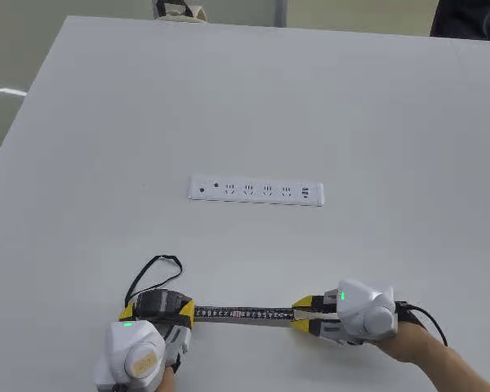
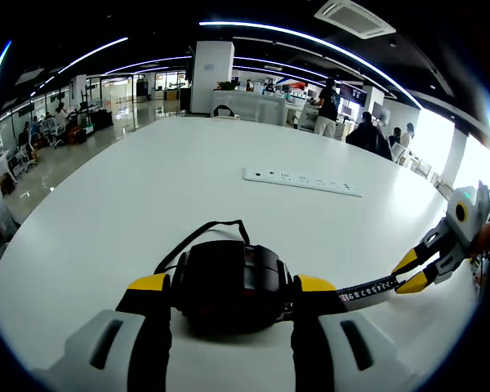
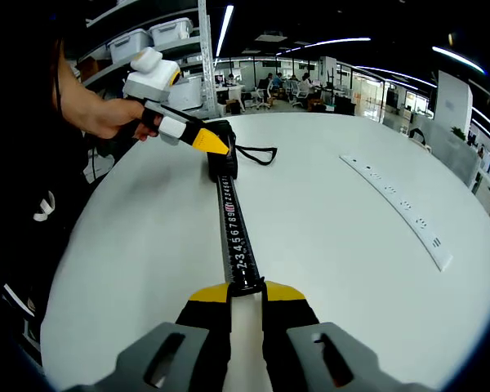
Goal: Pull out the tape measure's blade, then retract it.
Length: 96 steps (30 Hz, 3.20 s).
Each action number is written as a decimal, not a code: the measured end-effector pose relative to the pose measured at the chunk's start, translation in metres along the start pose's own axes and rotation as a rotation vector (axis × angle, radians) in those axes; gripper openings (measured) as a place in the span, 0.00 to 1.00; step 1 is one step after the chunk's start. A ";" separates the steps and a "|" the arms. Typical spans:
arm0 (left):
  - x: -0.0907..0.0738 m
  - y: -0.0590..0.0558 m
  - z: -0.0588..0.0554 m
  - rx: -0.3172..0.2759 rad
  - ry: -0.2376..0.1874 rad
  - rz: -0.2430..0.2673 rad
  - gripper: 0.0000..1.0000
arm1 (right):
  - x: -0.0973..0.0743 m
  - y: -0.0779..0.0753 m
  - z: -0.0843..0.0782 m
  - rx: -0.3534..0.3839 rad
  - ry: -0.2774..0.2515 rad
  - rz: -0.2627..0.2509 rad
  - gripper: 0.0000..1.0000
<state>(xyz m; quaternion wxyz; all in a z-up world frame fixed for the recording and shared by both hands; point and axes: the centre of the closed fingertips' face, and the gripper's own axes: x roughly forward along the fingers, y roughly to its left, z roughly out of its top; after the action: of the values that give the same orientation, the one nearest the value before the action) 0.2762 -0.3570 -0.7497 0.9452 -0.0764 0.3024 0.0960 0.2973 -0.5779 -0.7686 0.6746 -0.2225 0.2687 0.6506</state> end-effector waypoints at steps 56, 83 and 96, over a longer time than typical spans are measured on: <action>0.002 0.004 0.000 -0.038 0.013 -0.042 0.55 | 0.097 0.020 0.073 -0.045 -0.062 0.021 0.11; 0.001 -0.001 0.003 0.000 0.009 -0.036 0.58 | 0.118 0.023 0.086 -0.043 -0.068 0.023 0.11; 0.005 -0.001 -0.005 0.011 0.019 -0.017 0.61 | 0.118 0.024 0.085 -0.042 -0.071 0.025 0.11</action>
<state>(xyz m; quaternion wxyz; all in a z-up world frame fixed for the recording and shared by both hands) 0.2779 -0.3582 -0.7564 0.9436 -0.0748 0.3111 0.0855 0.2809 -0.4317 -0.7795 0.6708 -0.2097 0.2336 0.6719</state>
